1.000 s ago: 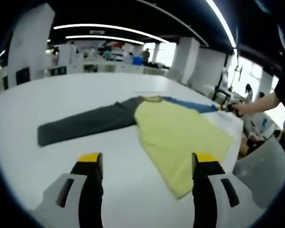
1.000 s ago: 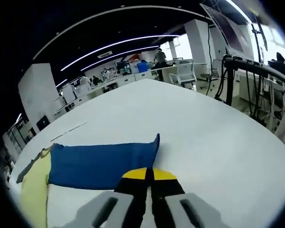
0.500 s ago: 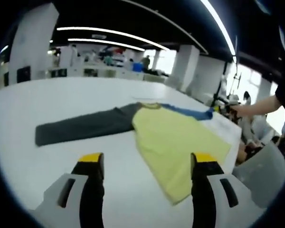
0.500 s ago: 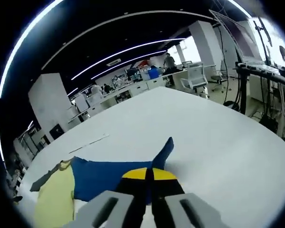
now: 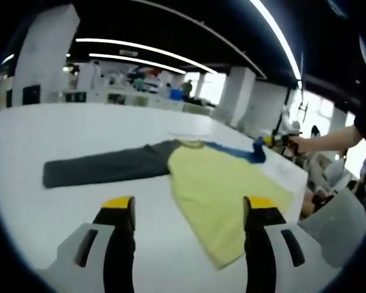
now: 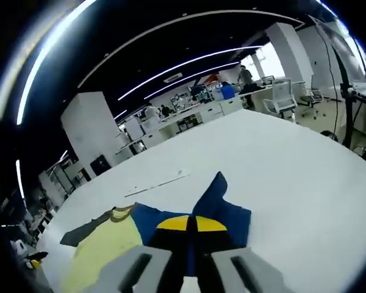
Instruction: Fold the garment on the visible template until the final outline fits inside the template.
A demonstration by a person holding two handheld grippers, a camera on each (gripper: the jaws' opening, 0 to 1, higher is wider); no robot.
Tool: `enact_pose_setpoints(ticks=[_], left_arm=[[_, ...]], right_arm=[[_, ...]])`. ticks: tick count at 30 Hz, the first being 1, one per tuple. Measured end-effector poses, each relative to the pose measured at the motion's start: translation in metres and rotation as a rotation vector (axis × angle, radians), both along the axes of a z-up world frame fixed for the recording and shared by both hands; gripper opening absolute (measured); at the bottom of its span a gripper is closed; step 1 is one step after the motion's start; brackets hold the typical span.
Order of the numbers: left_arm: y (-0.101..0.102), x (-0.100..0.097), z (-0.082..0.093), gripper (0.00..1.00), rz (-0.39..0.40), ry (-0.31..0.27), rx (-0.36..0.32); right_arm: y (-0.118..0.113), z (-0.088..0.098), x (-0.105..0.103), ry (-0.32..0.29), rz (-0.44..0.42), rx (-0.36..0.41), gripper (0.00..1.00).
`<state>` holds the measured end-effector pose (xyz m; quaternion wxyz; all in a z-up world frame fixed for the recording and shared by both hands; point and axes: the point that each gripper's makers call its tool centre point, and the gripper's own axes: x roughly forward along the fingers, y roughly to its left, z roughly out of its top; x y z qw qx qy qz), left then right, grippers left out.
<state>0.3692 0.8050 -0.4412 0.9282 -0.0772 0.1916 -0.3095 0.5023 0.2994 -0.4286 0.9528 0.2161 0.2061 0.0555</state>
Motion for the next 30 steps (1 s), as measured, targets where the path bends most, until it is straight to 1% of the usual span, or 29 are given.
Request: enact_pose_setpoints(ticks=[1, 2, 6, 8, 13, 18, 25, 27, 28, 30], left_arm=[[-0.001, 0.000, 0.000, 0.68, -0.003, -0.001, -0.001], [-0.002, 0.000, 0.000, 0.68, -0.007, -0.003, -0.002], [-0.008, -0.002, -0.002, 0.67, -0.018, -0.001, -0.007], [-0.007, -0.002, -0.002, 0.67, -0.018, -0.004, -0.013], [-0.009, -0.001, -0.003, 0.67, -0.021, -0.004, -0.026], [-0.011, -0.002, -0.001, 0.66, -0.026, -0.007, -0.030], [-0.014, -0.003, 0.001, 0.66, -0.026, -0.005, -0.038], [-0.014, -0.003, 0.000, 0.66, -0.028, -0.003, -0.037], [-0.014, -0.003, 0.000, 0.65, -0.029, -0.002, -0.038], [-0.015, -0.003, 0.001, 0.65, -0.030, -0.001, -0.040]], right_arm=[[0.012, 0.004, 0.001, -0.002, 0.005, 0.011, 0.00], [0.019, 0.007, 0.002, -0.004, 0.011, 0.021, 0.00], [0.057, 0.021, 0.013, -0.032, 0.079, 0.073, 0.00], [0.072, 0.028, 0.019, -0.051, 0.098, 0.088, 0.00], [0.105, 0.035, 0.031, -0.062, 0.156, 0.133, 0.00], [0.135, 0.036, 0.038, -0.058, 0.223, 0.149, 0.00], [0.170, 0.037, 0.046, -0.057, 0.292, 0.178, 0.00], [0.181, 0.038, 0.049, -0.059, 0.310, 0.175, 0.00], [0.190, 0.037, 0.049, -0.056, 0.336, 0.165, 0.00], [0.201, 0.036, 0.050, -0.057, 0.364, 0.147, 0.00]])
